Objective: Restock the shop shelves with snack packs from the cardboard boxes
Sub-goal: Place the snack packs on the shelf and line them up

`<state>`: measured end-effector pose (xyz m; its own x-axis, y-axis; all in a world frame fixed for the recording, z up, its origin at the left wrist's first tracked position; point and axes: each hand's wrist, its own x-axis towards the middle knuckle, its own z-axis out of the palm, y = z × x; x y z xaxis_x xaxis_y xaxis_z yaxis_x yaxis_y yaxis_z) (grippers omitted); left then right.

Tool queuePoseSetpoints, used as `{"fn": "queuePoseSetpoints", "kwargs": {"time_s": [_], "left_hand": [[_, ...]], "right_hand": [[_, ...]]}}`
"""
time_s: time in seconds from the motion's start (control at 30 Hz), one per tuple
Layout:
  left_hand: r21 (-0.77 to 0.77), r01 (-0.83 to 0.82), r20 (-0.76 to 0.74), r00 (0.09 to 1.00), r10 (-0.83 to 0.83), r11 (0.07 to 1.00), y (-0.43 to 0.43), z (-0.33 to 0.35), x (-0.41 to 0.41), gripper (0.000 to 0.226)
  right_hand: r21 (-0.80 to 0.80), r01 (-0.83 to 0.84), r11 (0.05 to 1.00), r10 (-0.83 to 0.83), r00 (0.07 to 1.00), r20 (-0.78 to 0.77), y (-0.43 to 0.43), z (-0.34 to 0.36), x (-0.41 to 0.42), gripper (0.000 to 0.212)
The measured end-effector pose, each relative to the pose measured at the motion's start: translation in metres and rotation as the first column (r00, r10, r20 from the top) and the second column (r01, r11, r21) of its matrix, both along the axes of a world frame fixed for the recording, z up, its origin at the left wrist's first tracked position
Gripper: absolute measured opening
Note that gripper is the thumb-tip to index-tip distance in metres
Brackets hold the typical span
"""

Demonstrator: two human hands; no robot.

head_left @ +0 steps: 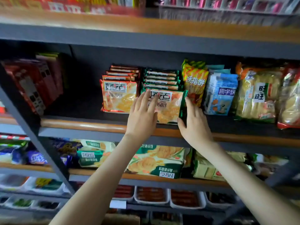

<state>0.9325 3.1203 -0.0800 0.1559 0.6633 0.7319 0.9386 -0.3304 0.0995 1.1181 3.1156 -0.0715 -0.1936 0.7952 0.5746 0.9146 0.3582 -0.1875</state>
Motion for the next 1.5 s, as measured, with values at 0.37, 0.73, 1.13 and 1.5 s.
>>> {"fn": "queuePoseSetpoints", "kwargs": {"time_s": [0.37, 0.73, 1.13, 1.5], "left_hand": [[-0.429, -0.212, 0.097, 0.956, 0.278, 0.878, -0.186, -0.177, -0.028, 0.045], [-0.893, -0.204, 0.039, 0.853, 0.52, 0.402, -0.332, -0.419, -0.009, 0.049], [-0.96, -0.114, -0.006, 0.922, 0.388, 0.255, -0.323, -0.668, 0.098, 0.059], [-0.868, -0.442, -0.188, 0.713, 0.676, 0.225, -0.362, -0.709, 0.034, 0.056]], "right_hand": [[-0.168, -0.581, 0.796, 0.574, 0.814, -0.091, -0.106, -0.165, -0.05, 0.049], [-0.712, -0.372, 0.596, 0.397, 0.907, -0.141, -0.191, -0.429, -0.011, 0.045], [-0.969, -0.063, 0.239, 0.346, 0.938, 0.024, -0.229, -0.688, 0.083, 0.054], [-0.738, -0.45, 0.503, 0.403, 0.878, -0.26, -0.214, -0.723, -0.008, 0.05]]}}
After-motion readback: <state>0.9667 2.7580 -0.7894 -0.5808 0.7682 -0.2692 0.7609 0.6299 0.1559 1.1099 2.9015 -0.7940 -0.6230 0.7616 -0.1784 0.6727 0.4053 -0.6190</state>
